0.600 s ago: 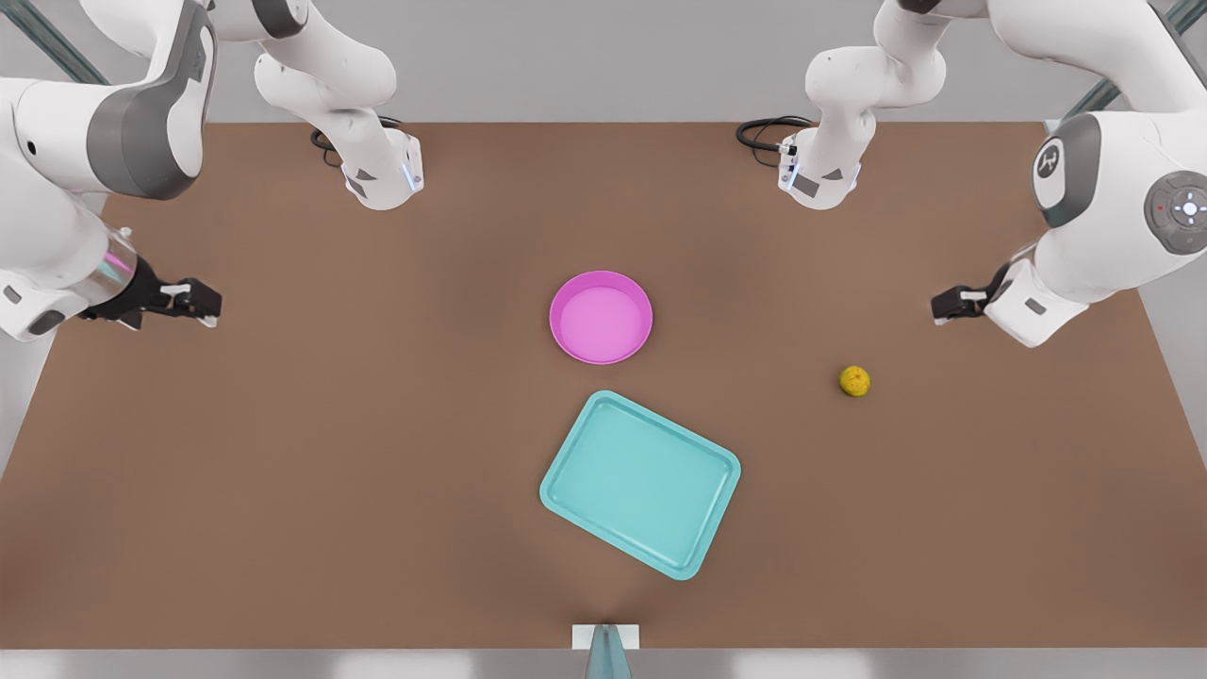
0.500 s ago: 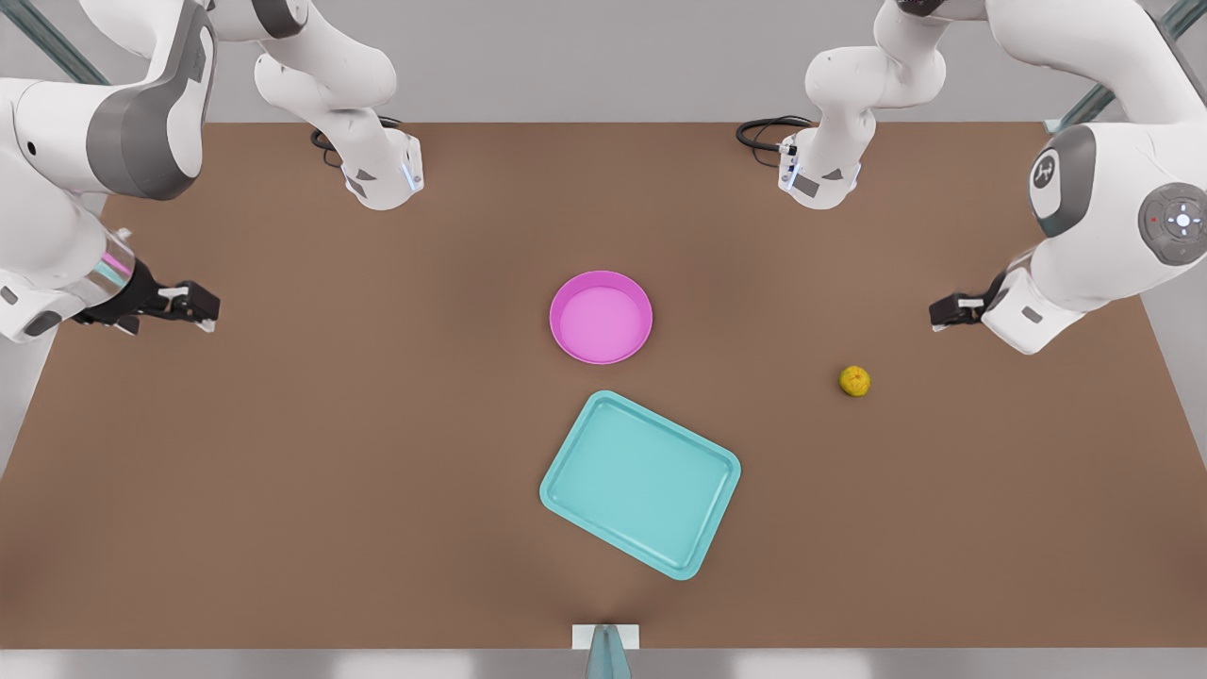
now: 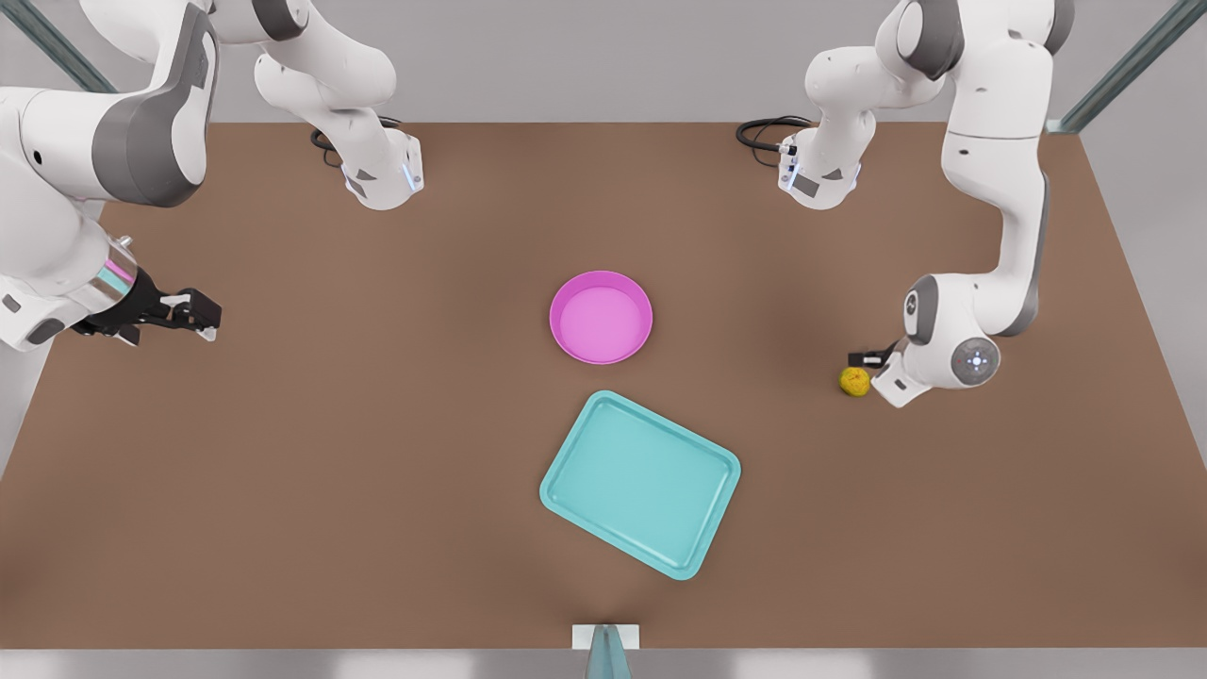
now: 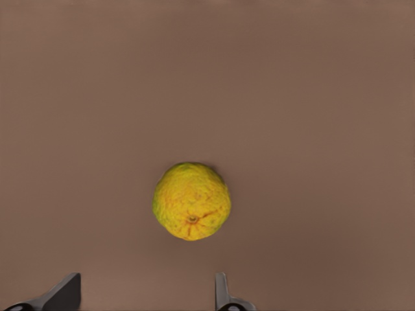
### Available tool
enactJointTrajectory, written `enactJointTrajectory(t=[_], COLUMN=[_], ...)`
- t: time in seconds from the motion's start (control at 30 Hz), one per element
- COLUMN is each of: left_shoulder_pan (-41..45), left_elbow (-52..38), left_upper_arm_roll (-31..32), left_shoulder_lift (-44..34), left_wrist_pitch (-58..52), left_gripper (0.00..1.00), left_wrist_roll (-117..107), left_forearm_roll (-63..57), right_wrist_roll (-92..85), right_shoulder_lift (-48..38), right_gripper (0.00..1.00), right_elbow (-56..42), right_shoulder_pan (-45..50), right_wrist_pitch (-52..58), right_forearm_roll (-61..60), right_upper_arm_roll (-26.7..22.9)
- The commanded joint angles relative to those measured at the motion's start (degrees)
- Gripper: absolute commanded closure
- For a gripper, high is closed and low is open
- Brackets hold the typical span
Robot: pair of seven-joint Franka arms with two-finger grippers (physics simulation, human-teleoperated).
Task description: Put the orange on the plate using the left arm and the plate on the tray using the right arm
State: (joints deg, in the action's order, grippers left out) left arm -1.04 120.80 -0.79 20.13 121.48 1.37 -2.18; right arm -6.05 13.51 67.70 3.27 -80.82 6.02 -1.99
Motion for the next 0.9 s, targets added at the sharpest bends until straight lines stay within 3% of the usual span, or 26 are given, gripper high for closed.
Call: enactJointTrajectory(t=[0.0,0.8,0.87], left_shoulder_pan=[0.2,1.5,1.5], left_elbow=[0.8,1.3,1.3], left_upper_arm_roll=[0.0,0.1,0.1], left_shoulder_lift=[0.2,7.5,7.6], left_wrist_pitch=[9.7,14.3,14.3], left_gripper=[0.0,0.0,0.24], left_wrist_roll=[7.7,6.7,6.7], left_forearm_roll=[0.2,0.4,0.4], right_wrist_roll=[-1.0,-1.1,-1.0], right_shoulder_lift=[-0.1,0.3,0.3], right_gripper=[0.0,0.0,0.0], right_elbow=[0.0,0.5,0.5], right_shoulder_pan=[0.0,0.0,0.0], right_wrist_pitch=[0.0,-0.1,-0.1], right_forearm_roll=[0.0,-0.2,-0.2], right_upper_arm_roll=[0.0,-0.1,-0.1])
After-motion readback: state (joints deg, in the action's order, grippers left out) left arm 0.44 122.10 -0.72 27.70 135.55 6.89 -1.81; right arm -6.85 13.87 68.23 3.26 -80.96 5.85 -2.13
